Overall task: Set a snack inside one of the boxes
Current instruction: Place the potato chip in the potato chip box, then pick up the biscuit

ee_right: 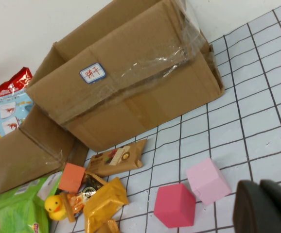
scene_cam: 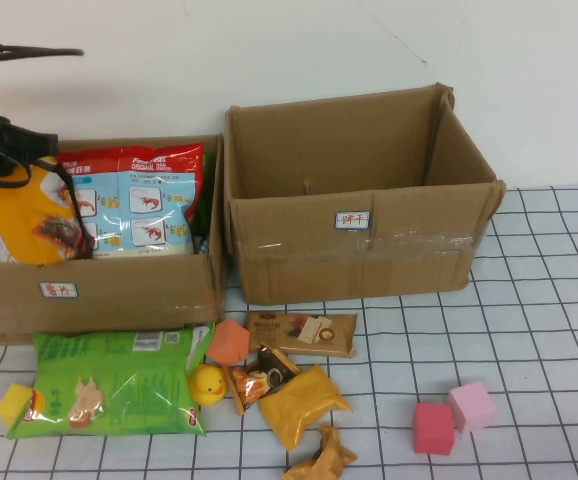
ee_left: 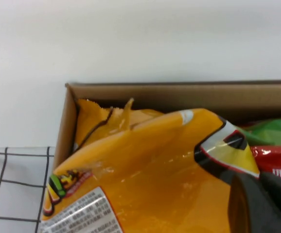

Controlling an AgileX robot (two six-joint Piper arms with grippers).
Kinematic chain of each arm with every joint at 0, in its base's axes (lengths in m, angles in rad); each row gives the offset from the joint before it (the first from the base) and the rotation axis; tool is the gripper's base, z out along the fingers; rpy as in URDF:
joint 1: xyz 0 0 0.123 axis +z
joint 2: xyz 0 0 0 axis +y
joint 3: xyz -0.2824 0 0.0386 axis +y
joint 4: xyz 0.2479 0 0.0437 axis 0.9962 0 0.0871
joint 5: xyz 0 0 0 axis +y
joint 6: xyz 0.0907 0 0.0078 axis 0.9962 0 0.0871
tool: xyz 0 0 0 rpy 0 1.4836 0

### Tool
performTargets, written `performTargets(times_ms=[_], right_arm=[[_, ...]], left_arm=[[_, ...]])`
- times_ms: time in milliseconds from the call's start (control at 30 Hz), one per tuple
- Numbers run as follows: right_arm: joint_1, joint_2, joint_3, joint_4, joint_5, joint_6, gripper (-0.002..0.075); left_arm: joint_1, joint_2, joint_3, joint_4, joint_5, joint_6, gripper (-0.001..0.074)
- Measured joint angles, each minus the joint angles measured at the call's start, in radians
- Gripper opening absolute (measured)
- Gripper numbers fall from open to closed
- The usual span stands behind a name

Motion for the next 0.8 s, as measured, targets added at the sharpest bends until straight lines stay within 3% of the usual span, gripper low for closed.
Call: performTargets(times_ms=[167, 267, 500, 800], right_arm=[[0.000, 0.000, 0.000, 0.000, 0.000, 0.000, -0.0001], [0.000, 0.000, 0.000, 0.000, 0.000, 0.000, -0.0001], [0.000, 0.000, 0.000, 0.000, 0.000, 0.000, -0.0001], [0.000, 0.000, 0.000, 0.000, 0.000, 0.000, -0.0001]], left_arm=[[0.000, -0.048, 0.000, -0.002, 0.018, 0.000, 0.0108], [0.000, -0.131, 0.000, -0.005, 0.066, 0.000, 0.0125], [0.000, -0.357, 0.037, -0.005, 0.192, 0.067, 0.0023], [0.000, -0.630, 0.337, -0.058, 0.213, 0.088, -0.0001]])
